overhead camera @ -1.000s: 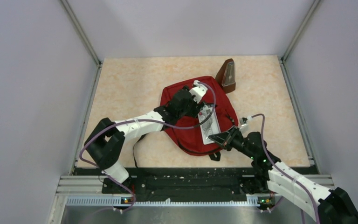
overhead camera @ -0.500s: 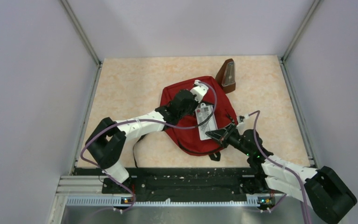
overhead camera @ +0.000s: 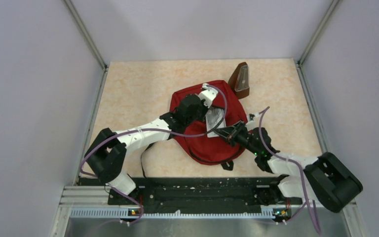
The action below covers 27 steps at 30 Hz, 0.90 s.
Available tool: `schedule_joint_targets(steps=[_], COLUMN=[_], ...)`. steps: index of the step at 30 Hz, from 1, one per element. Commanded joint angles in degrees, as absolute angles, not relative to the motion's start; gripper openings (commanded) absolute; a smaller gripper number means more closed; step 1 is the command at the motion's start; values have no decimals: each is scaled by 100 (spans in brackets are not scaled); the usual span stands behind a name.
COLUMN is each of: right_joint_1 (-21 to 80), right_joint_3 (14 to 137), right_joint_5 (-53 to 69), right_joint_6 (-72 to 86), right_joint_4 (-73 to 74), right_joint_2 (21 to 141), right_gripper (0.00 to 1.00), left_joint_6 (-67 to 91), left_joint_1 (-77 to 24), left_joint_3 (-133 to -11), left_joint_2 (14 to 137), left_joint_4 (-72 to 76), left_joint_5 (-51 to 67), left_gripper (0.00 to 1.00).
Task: Pack the student bag
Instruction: Place the stationery in the student bag.
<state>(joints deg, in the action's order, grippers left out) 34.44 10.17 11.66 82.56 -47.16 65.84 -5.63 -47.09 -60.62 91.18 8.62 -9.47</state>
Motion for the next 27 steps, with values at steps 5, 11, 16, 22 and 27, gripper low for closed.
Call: schedule_joint_targets(steps=[5,11,16,22,27], right_joint_1=[3112,3021,3016,3015,3015], right_joint_3=[2320,3502,3821,3324,3001], right_joint_5=[994,1058,624,321,185], right_joint_6=[7408,6466,5674,5056,4524], right_joint_4=[-5563,-5123,-4394,-3525,-2541], right_joint_2=[8101,9079,9157,8168,7172], right_gripper=[0,0,29,70,74], left_joint_6=[-423,-442,-278,-139,134], left_joint_1=[-4720,-4726,-4723,-4718,-4712], left_joint_3=[-5949,-5938,-5941,-5950,-6032], left_joint_2=[8609,8600,8613,8589,8453], left_joint_4=[1333,1271,1260,1115,700], left_joint_5=[-879,-797,-899,-965,-1059], left_gripper=[0,0,0,2,30])
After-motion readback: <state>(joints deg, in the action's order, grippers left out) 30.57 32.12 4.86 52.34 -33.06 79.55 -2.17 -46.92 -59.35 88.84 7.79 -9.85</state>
